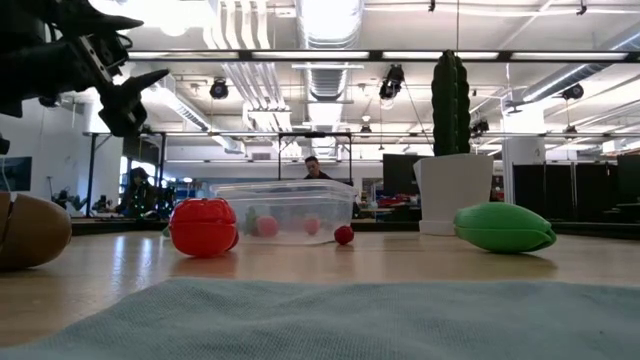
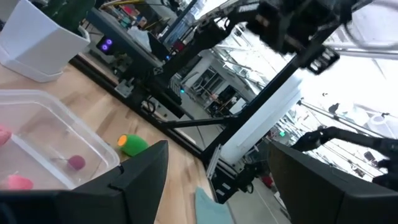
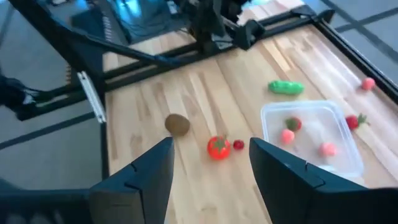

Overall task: Pick and placing Produce into tupperware
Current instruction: Put the pink peach into the transparent bin

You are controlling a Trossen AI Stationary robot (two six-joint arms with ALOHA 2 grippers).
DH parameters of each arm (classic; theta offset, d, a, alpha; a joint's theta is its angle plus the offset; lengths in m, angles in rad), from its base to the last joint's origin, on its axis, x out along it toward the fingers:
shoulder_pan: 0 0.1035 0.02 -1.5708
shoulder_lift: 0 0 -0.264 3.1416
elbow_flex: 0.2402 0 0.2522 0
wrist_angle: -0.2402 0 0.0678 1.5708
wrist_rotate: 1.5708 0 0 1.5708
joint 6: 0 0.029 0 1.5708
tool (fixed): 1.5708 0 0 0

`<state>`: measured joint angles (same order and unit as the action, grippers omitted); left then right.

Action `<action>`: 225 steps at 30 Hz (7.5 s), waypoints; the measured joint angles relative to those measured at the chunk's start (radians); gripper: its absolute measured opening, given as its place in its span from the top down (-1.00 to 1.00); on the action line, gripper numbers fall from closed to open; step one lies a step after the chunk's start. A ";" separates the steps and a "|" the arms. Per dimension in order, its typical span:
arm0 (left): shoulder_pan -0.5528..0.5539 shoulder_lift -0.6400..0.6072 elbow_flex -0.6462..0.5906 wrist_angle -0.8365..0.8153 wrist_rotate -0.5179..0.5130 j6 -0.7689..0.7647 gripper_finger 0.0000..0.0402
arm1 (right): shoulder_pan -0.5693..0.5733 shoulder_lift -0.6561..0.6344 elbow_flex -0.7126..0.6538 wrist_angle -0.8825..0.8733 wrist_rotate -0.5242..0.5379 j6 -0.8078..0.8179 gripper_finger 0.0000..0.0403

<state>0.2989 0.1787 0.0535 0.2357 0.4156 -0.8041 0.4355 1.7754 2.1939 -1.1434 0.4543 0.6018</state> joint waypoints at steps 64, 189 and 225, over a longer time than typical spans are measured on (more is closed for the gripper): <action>0.484 1.143 1.098 -0.842 -0.005 1.090 -0.30 | -0.114 -1.376 -1.998 1.596 -0.462 -0.196 0.00; 0.541 1.958 1.718 -1.201 -0.362 0.678 0.01 | -0.116 -1.773 -2.179 1.543 -0.296 -0.243 0.00; 0.539 2.036 1.728 -1.163 -0.393 0.680 0.36 | -0.115 -1.773 -2.179 1.541 -0.296 -0.246 0.00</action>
<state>0.8379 2.2147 1.7818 -0.9268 0.0229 -0.1237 0.3202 0.0025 0.0147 0.3973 0.1585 0.3561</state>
